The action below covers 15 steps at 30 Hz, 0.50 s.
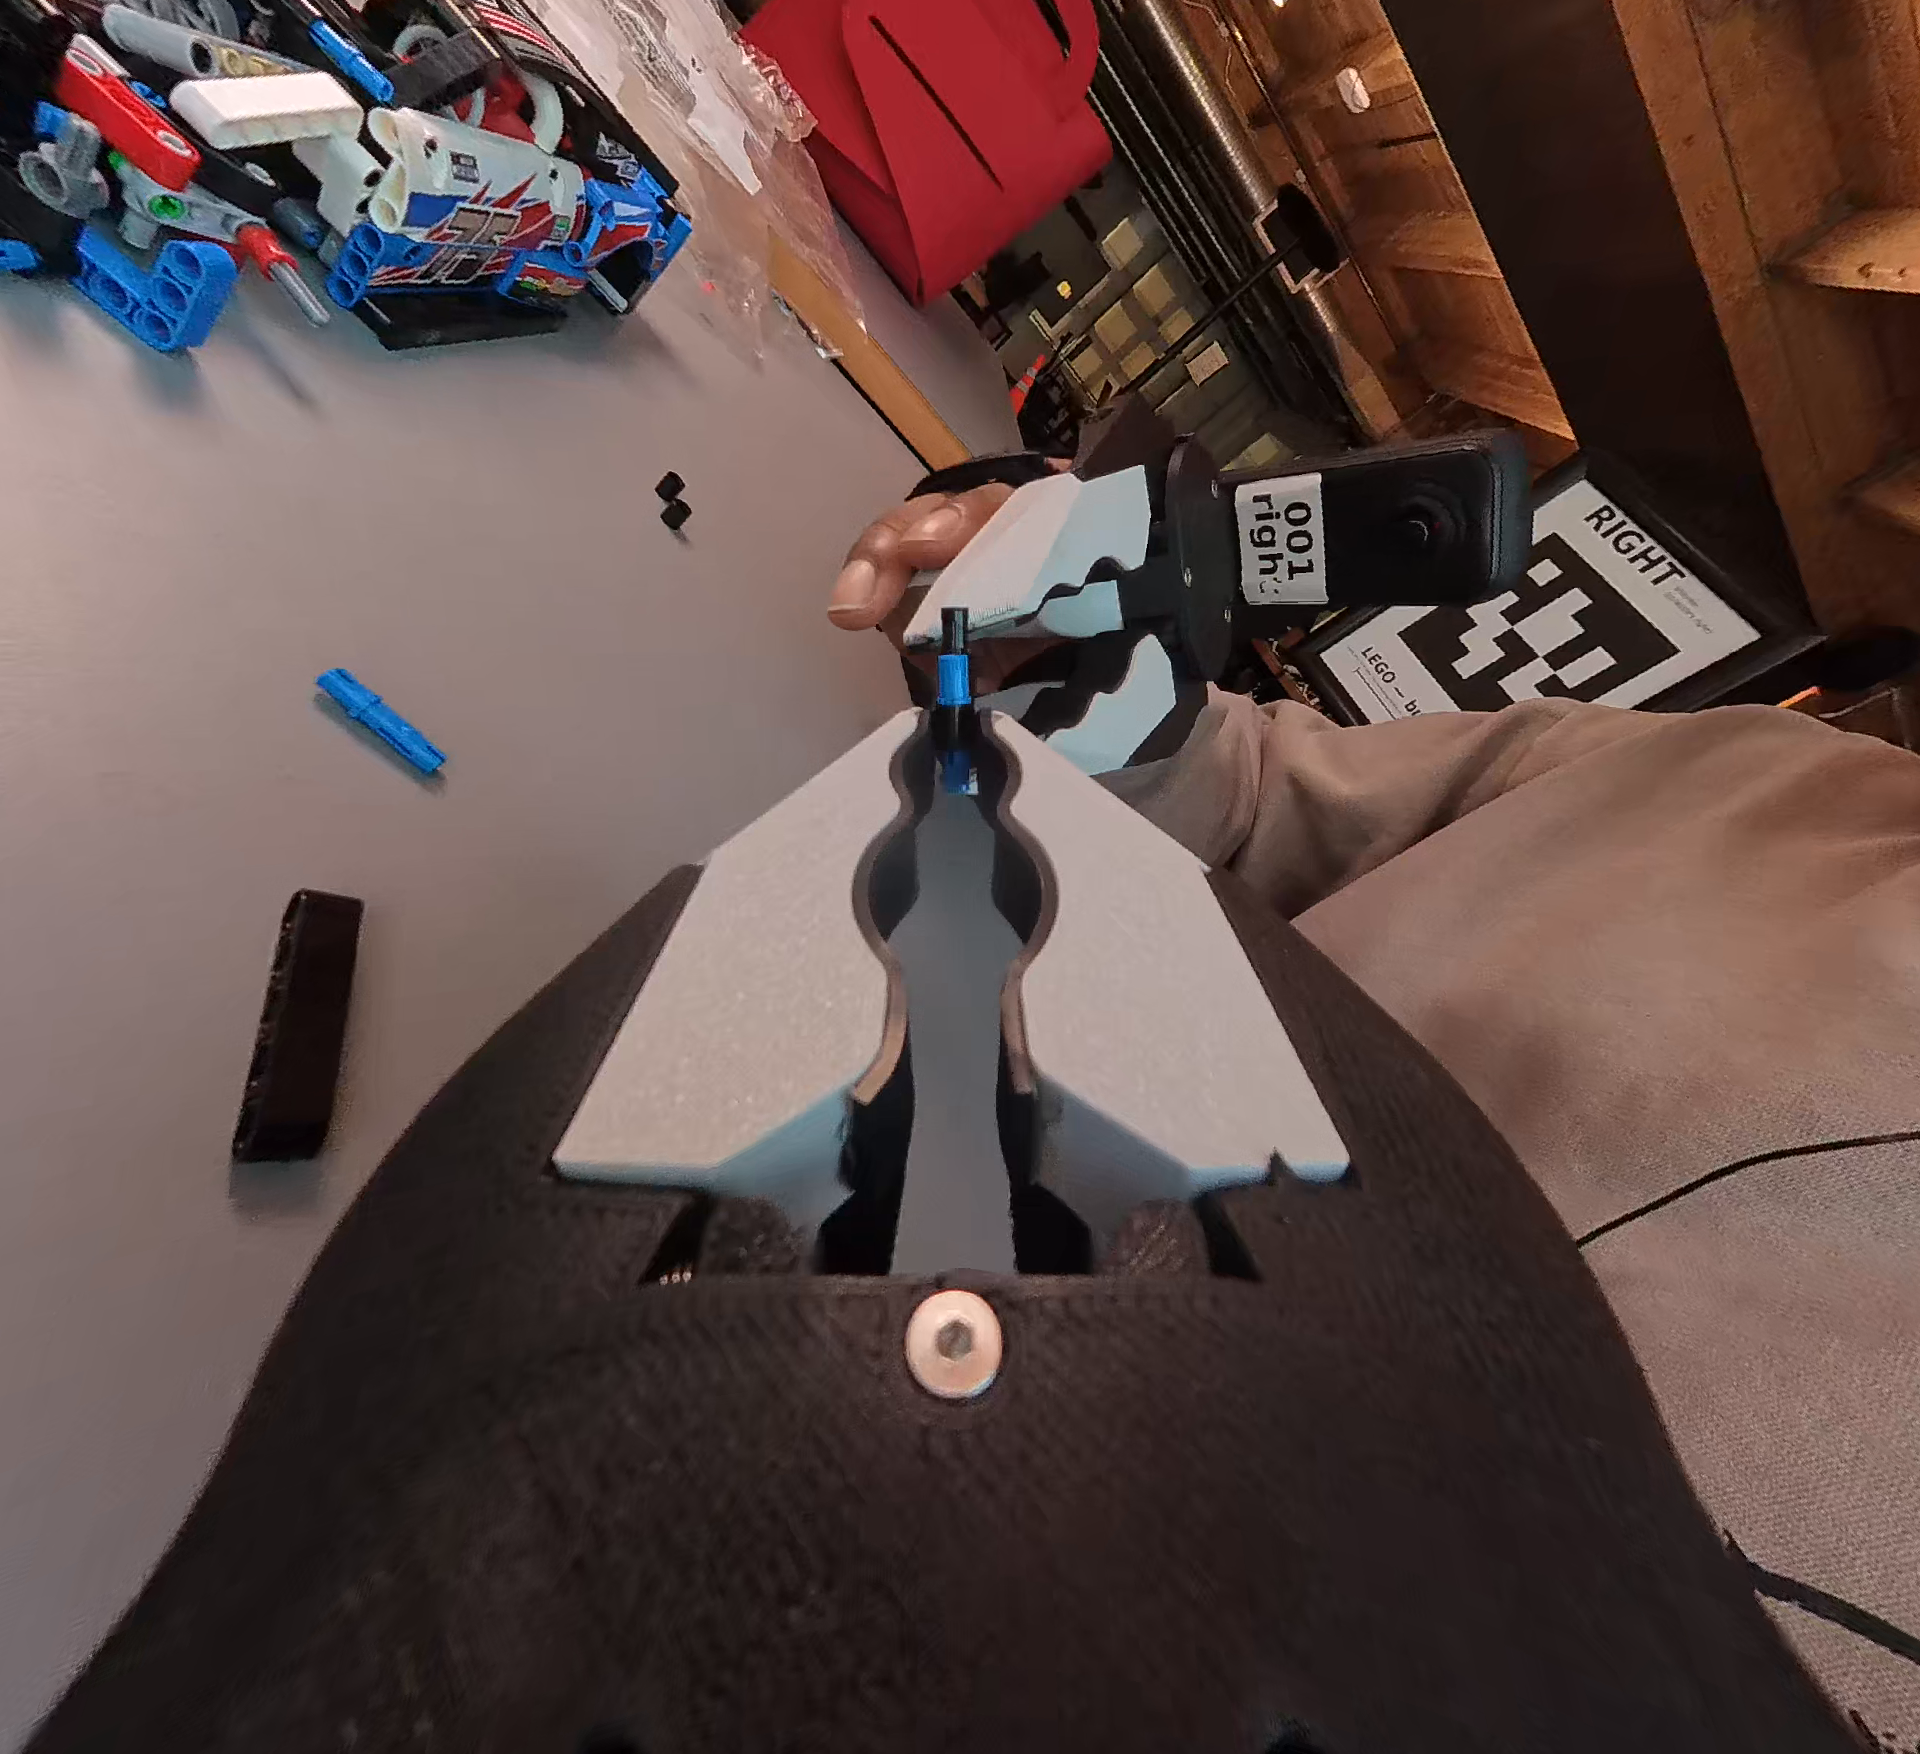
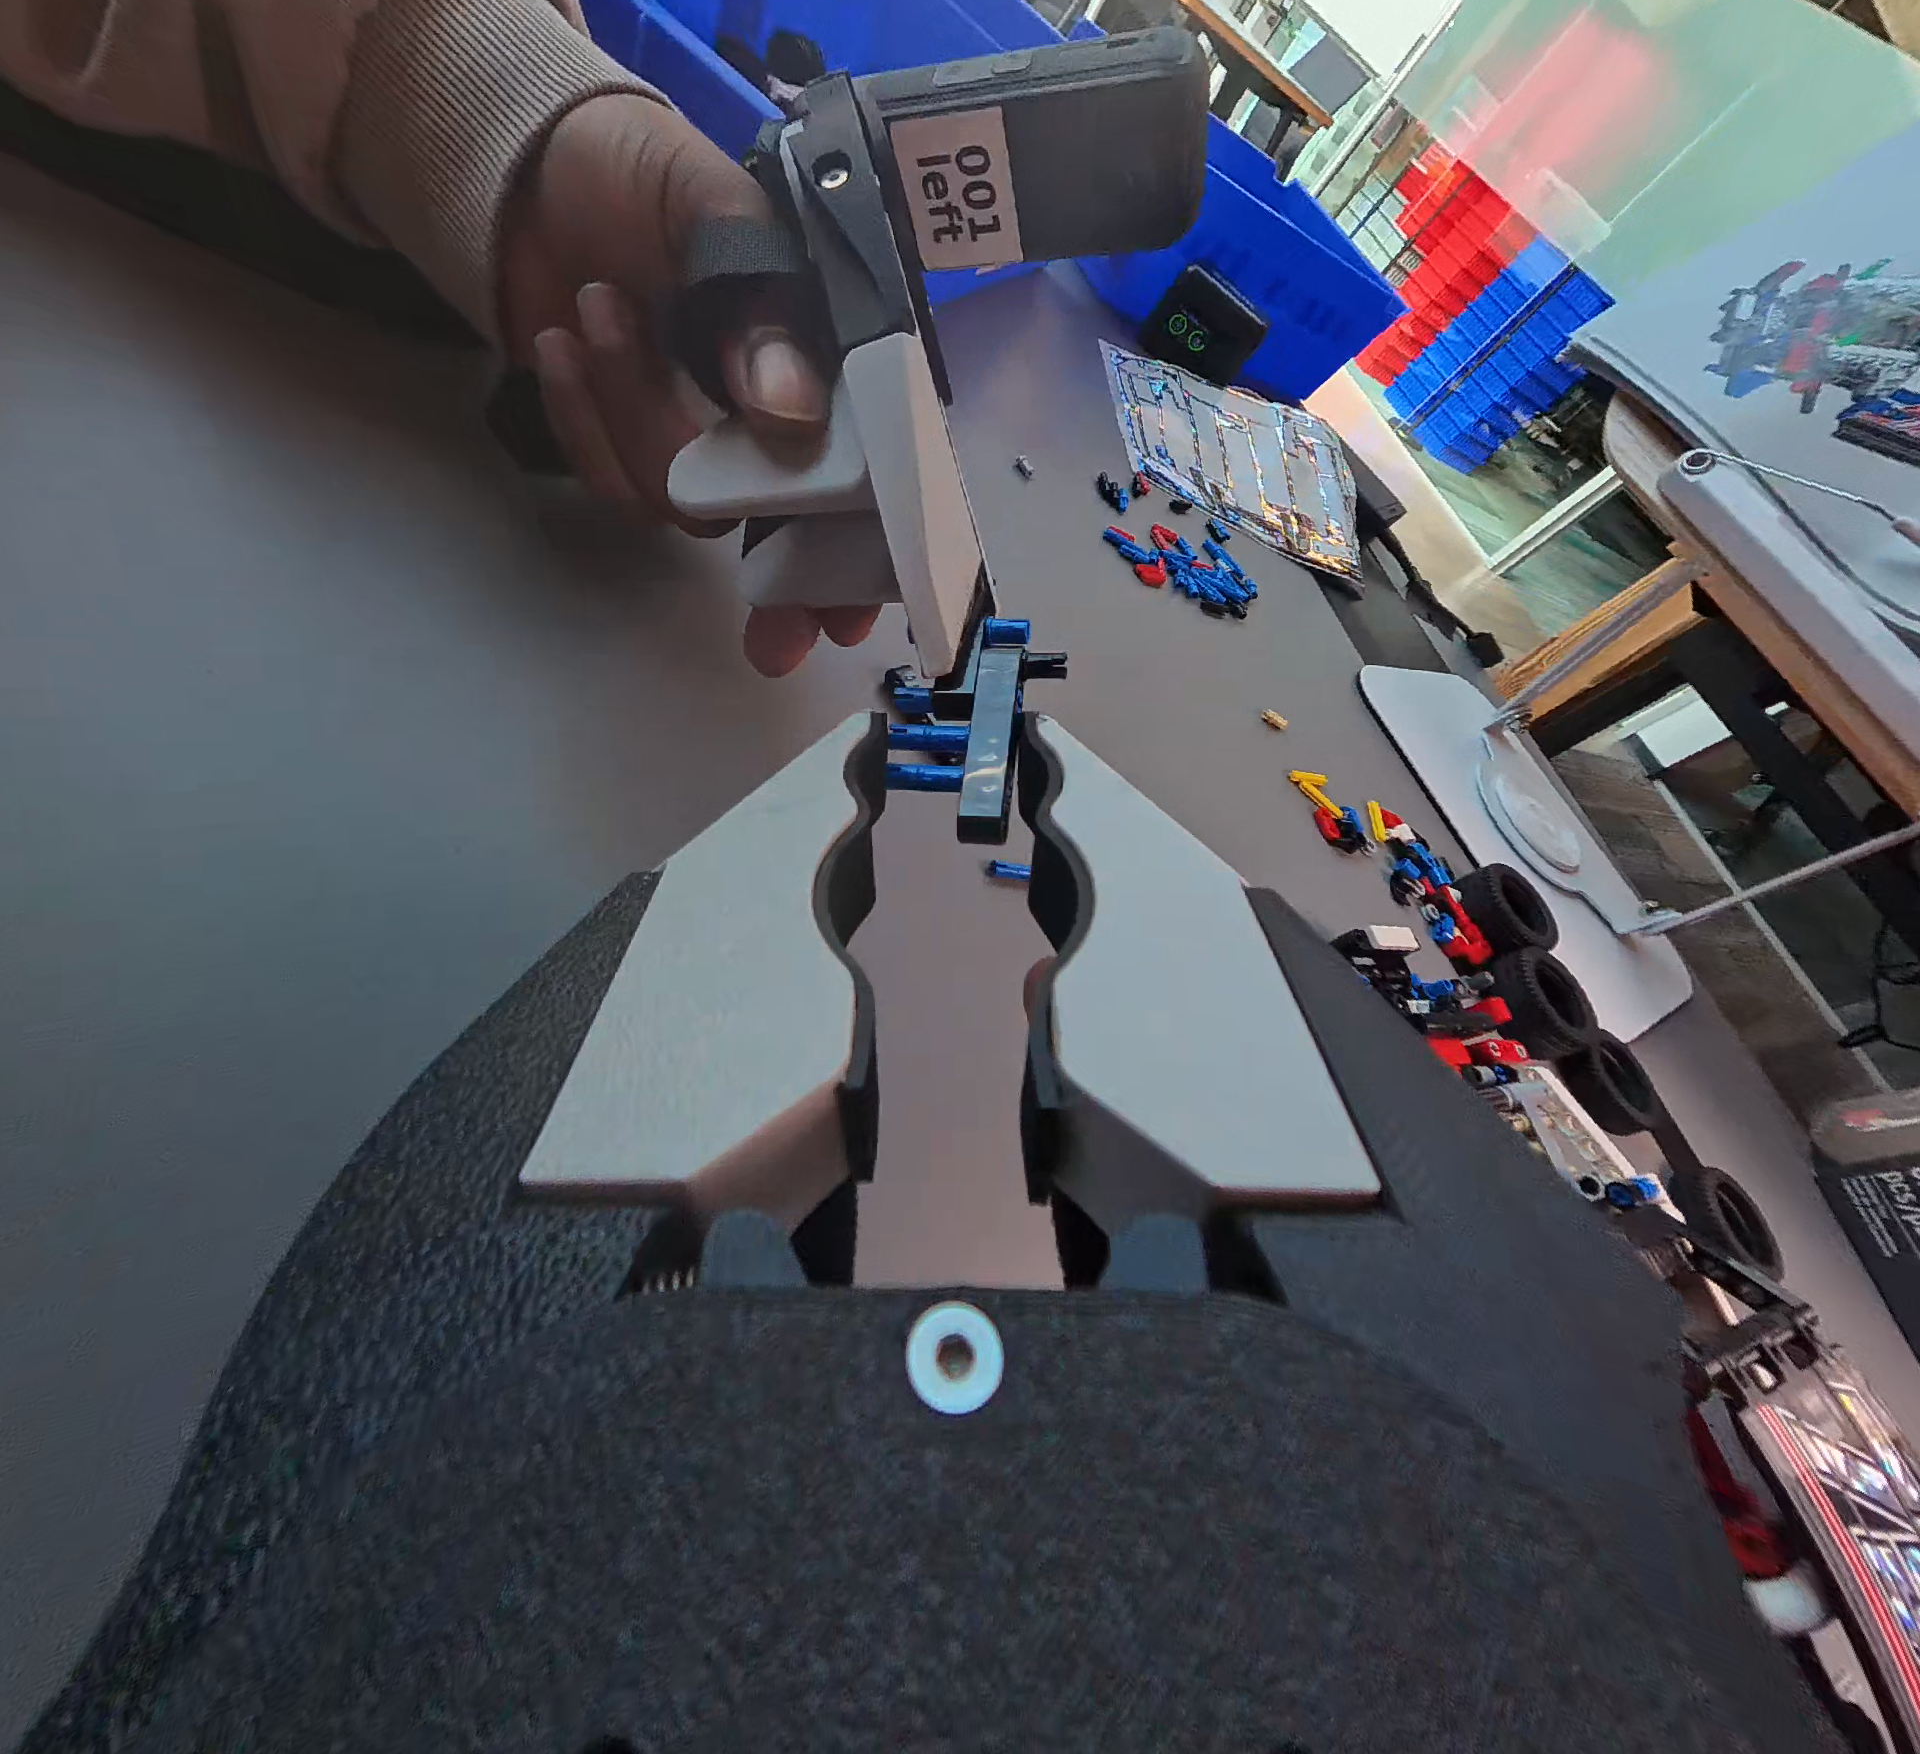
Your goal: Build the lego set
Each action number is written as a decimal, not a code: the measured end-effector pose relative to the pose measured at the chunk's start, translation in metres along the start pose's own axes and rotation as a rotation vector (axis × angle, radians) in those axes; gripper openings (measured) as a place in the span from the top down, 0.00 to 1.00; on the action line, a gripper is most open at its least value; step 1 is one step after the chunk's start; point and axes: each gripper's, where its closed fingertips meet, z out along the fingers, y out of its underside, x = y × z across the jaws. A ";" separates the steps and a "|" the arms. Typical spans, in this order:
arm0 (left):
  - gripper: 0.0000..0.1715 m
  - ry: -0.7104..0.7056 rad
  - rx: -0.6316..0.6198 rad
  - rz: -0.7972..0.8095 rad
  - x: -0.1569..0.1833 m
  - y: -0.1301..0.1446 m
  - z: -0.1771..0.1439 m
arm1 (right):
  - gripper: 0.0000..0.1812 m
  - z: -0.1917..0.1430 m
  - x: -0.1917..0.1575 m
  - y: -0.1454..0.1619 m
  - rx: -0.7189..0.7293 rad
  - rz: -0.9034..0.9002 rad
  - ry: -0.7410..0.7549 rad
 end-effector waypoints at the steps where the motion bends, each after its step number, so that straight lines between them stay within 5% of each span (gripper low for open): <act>1: 0.97 0.001 -0.005 0.000 0.000 0.001 0.000 | 0.88 -0.001 -0.001 0.000 -0.003 0.009 -0.011; 7: 0.94 -0.018 -0.021 0.034 -0.002 0.001 0.000 | 0.88 -0.004 -0.004 0.004 -0.010 0.103 -0.086; 15: 0.88 -0.311 -0.153 0.462 -0.028 -0.002 -0.016 | 0.88 -0.006 -0.020 0.035 -0.163 0.196 -0.231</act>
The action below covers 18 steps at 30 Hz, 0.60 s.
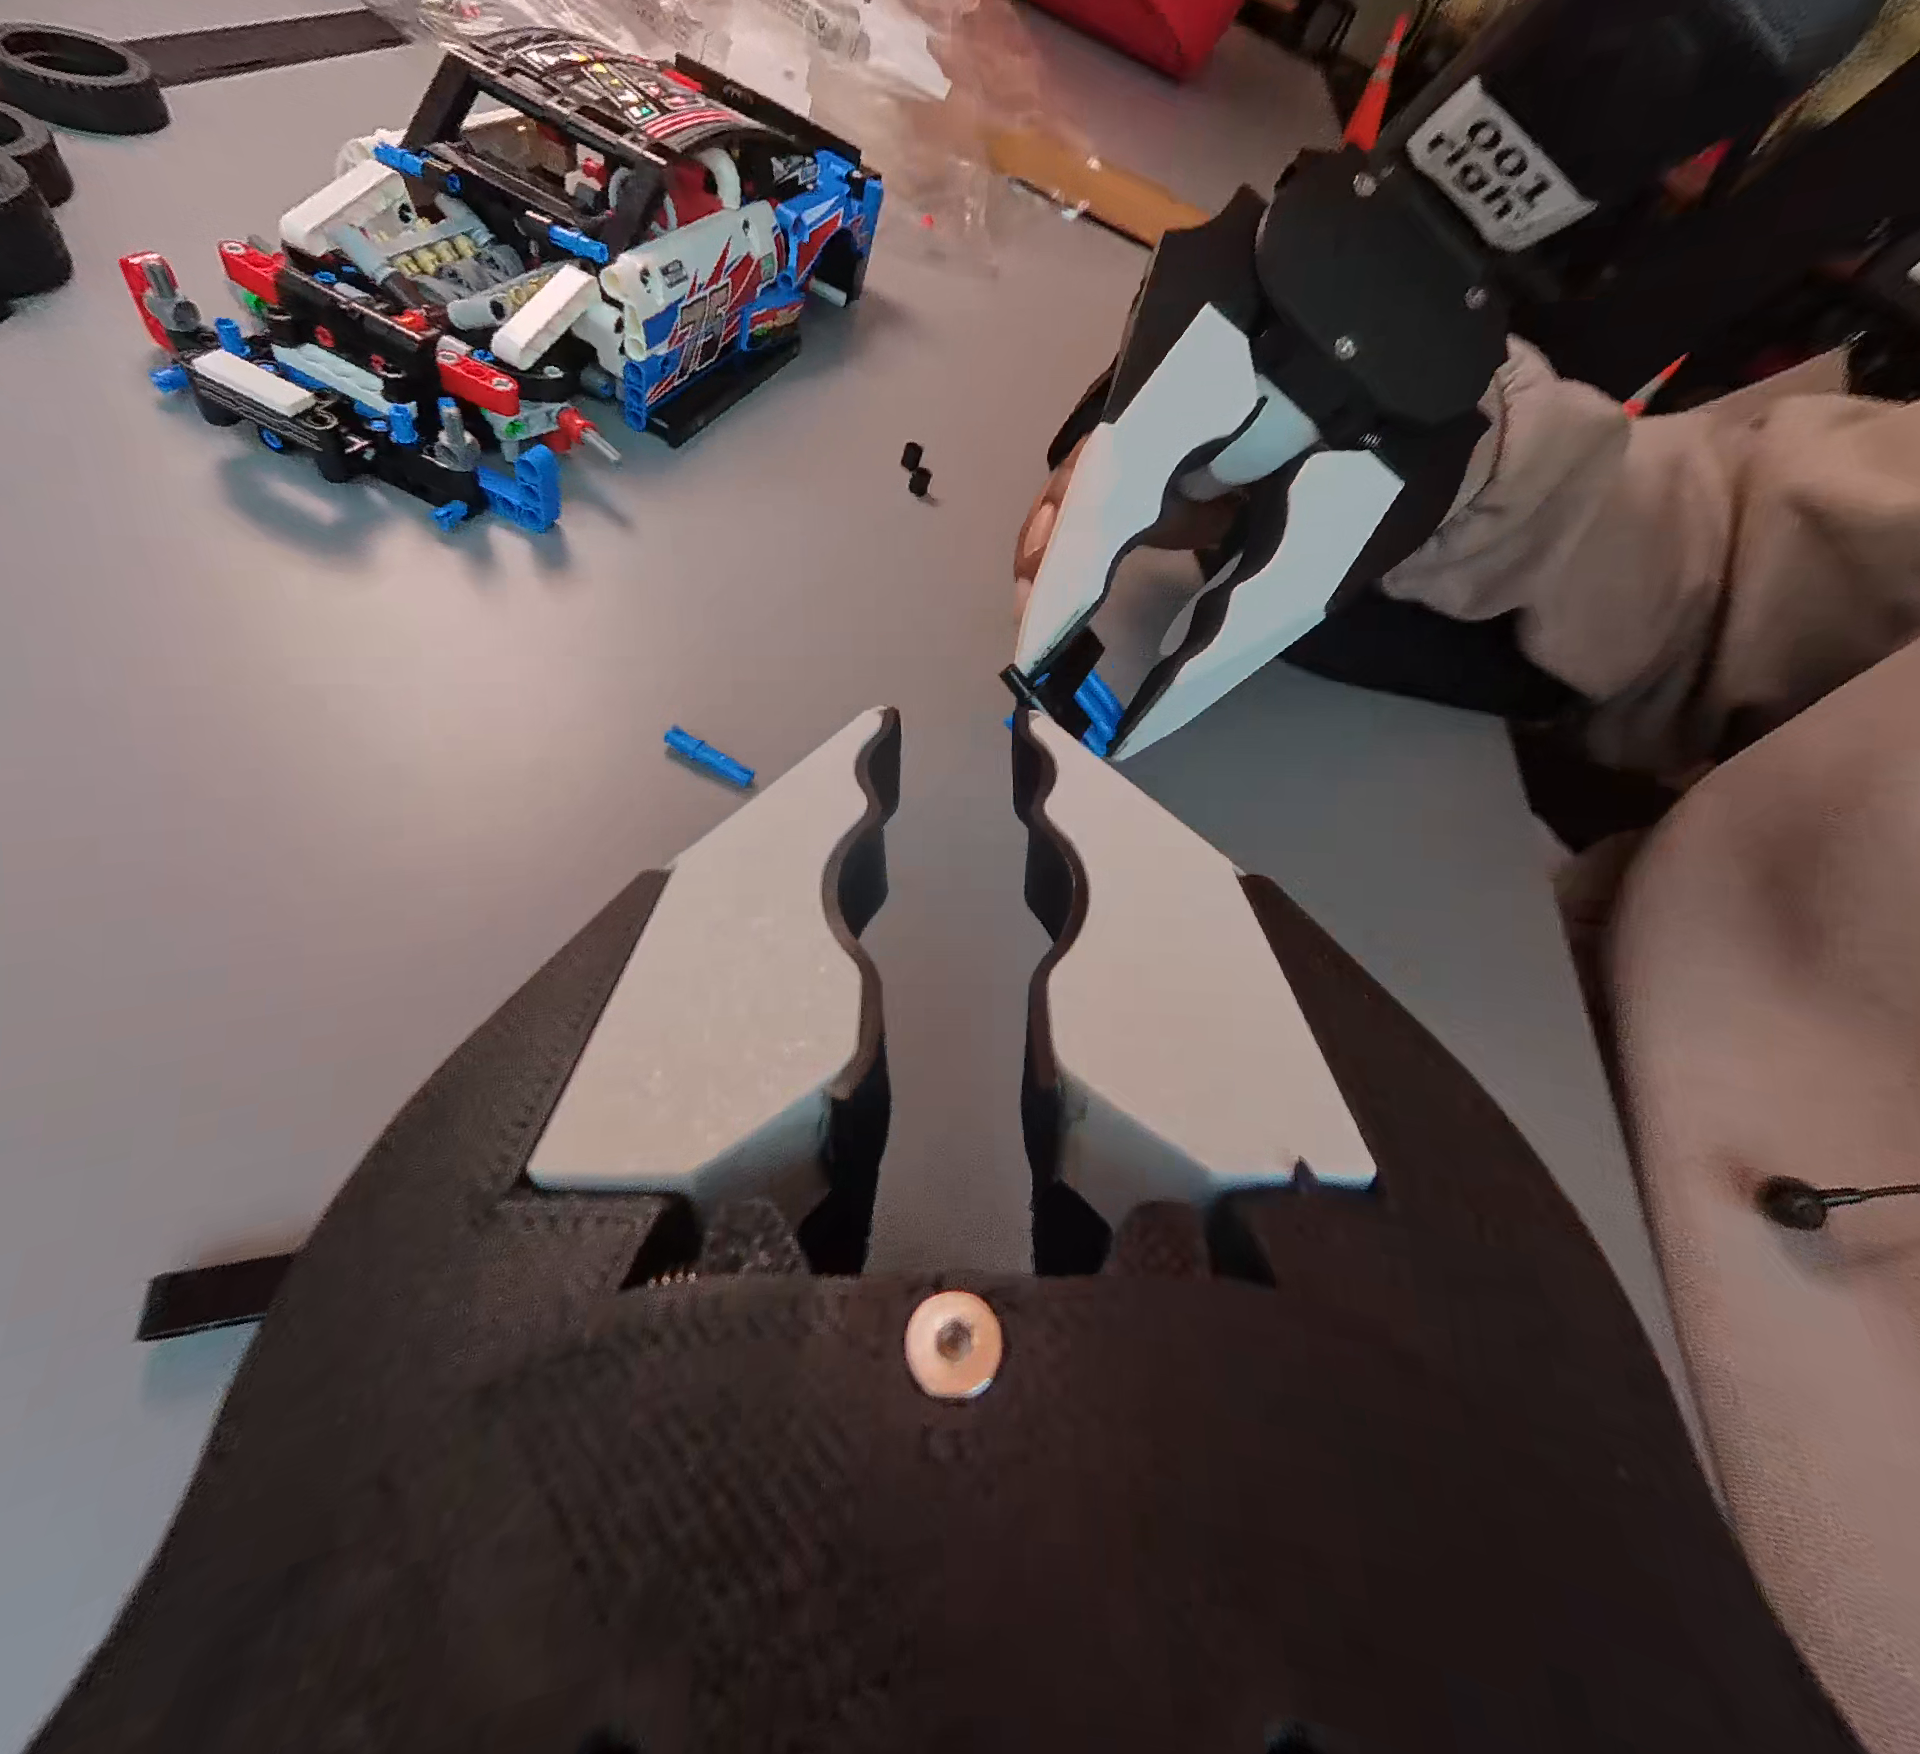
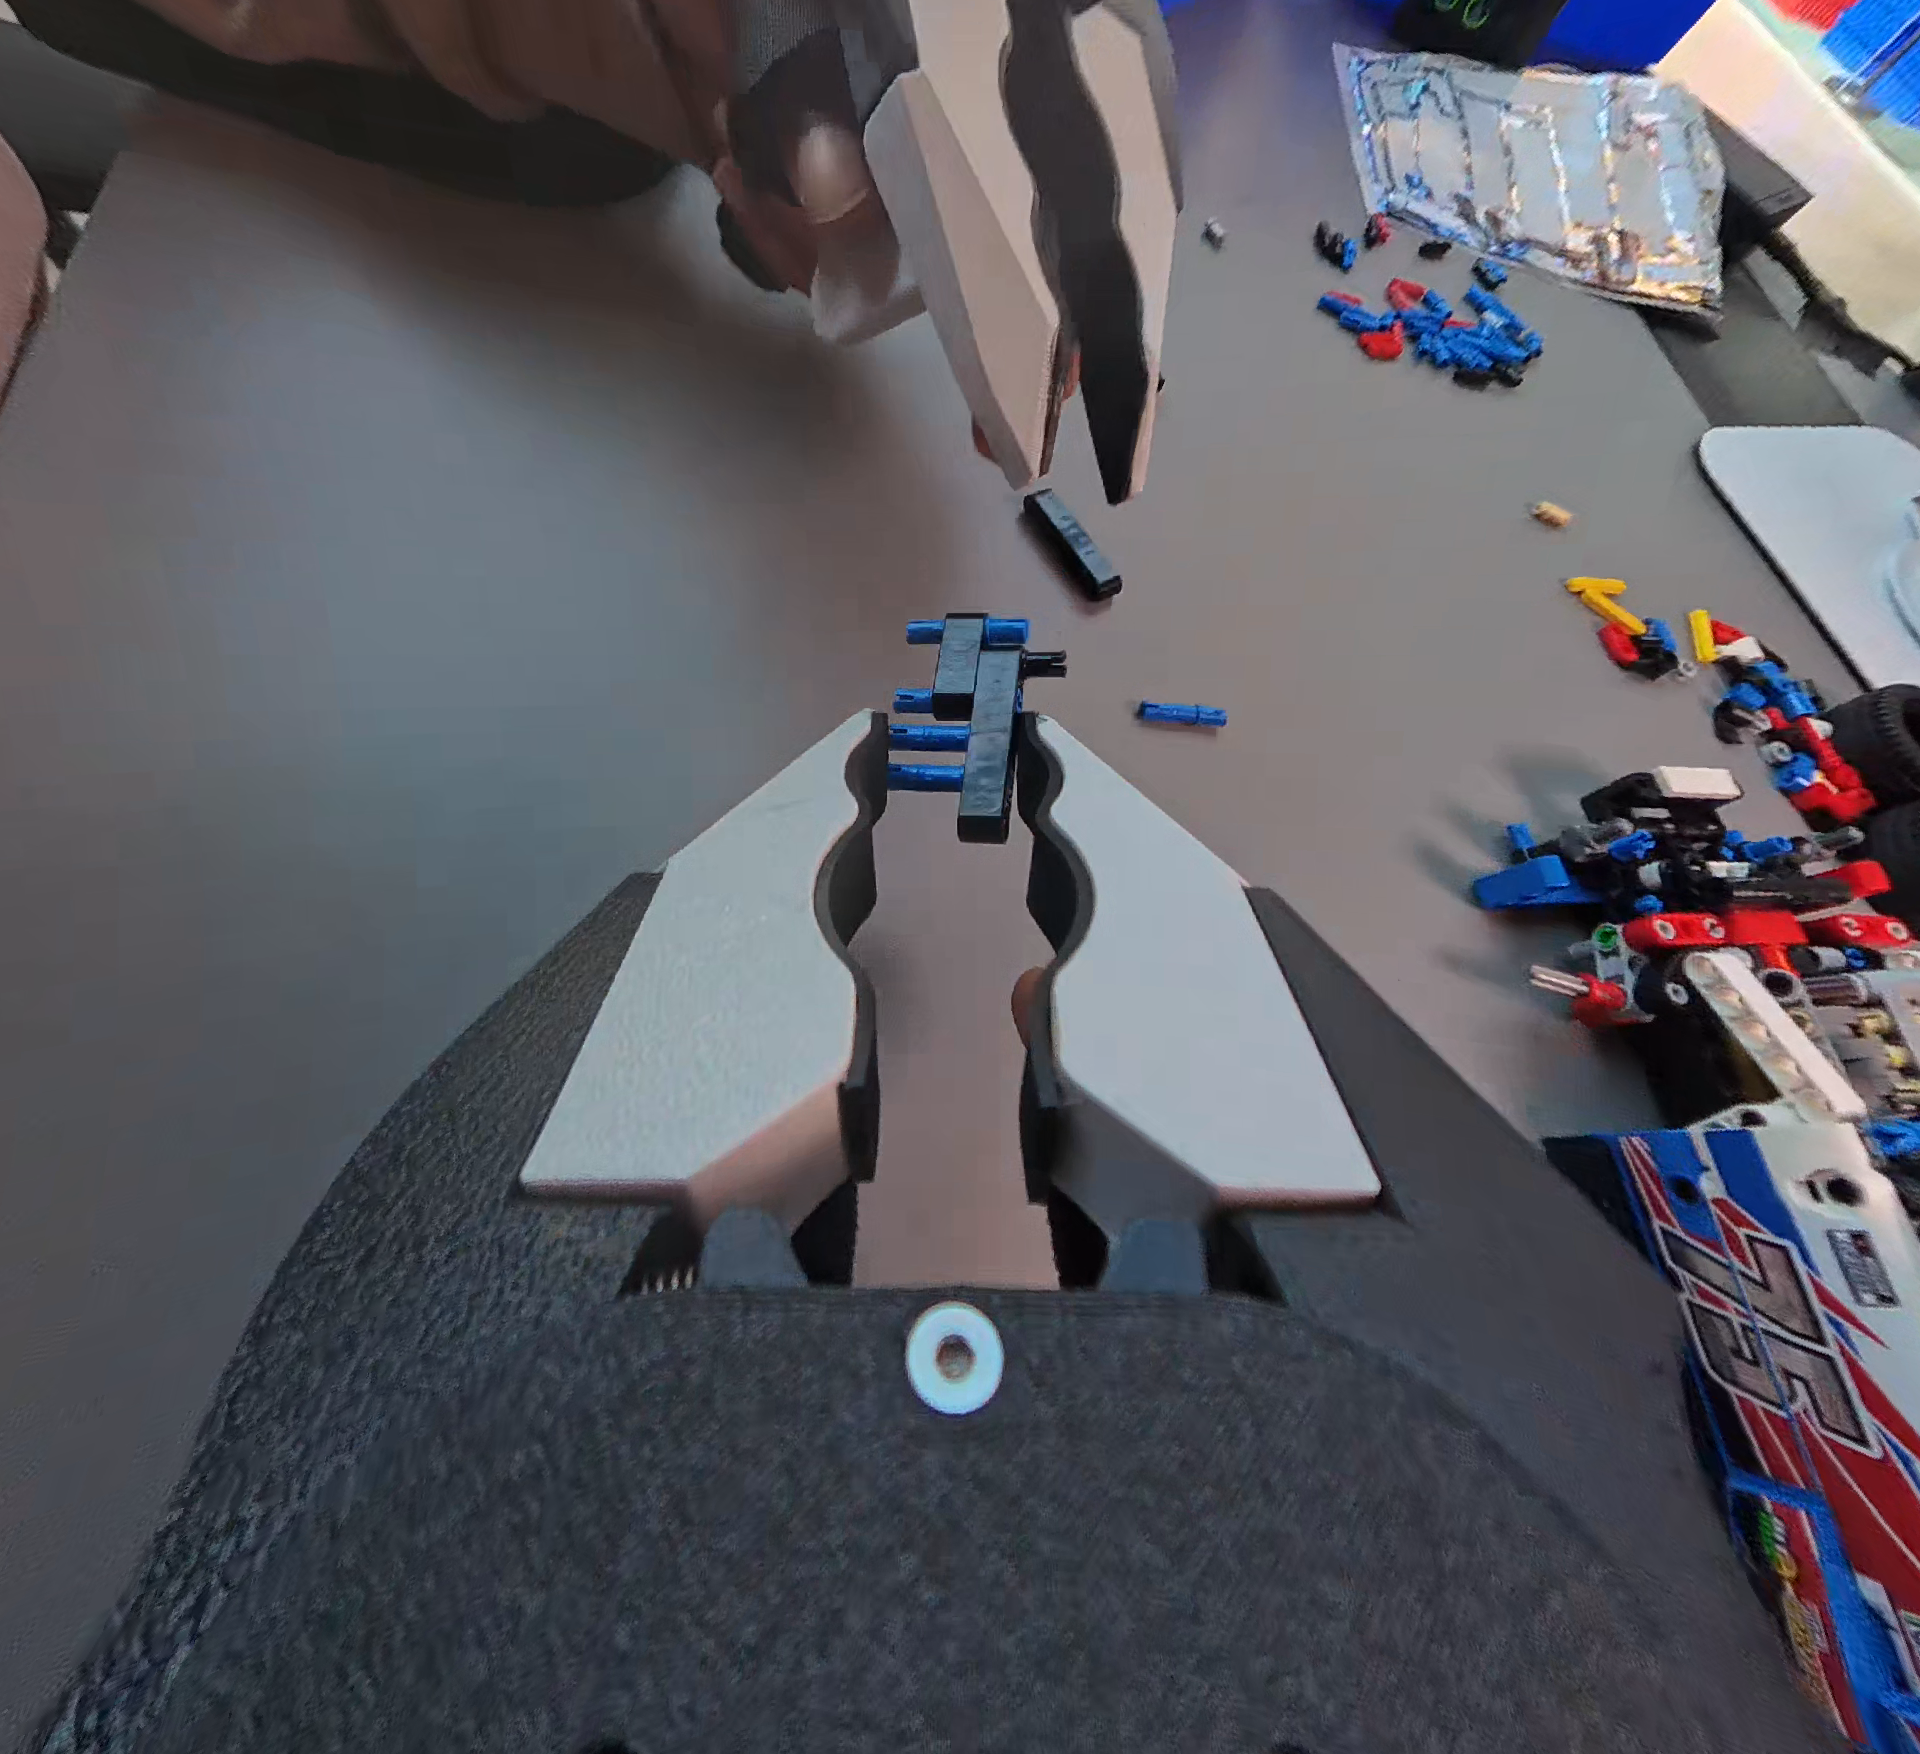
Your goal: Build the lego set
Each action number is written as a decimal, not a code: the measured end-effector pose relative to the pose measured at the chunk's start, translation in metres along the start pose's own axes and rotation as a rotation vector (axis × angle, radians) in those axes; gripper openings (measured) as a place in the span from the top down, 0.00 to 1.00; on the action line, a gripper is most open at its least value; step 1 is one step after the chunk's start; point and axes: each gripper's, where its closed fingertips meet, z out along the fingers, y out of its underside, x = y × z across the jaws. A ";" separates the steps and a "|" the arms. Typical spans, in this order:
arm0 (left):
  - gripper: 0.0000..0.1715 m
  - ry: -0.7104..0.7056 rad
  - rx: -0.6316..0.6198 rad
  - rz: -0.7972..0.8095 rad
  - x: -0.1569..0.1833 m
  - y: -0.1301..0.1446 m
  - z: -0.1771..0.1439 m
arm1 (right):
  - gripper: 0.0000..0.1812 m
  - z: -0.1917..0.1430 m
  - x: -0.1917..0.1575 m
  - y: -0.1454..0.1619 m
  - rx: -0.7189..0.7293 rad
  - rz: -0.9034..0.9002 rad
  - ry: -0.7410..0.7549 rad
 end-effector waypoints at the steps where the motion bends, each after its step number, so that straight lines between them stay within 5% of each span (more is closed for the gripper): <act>1: 0.89 -0.029 -0.028 0.044 -0.003 0.004 0.001 | 0.88 0.002 -0.003 0.004 -0.028 -0.002 -0.019; 15: 0.87 -0.037 -0.274 0.317 0.018 0.047 0.022 | 0.88 0.013 -0.023 0.028 -0.195 -0.051 -0.097; 18: 0.87 -0.070 -0.308 0.385 0.017 0.053 0.025 | 0.81 0.014 -0.021 0.028 -0.205 -0.054 -0.079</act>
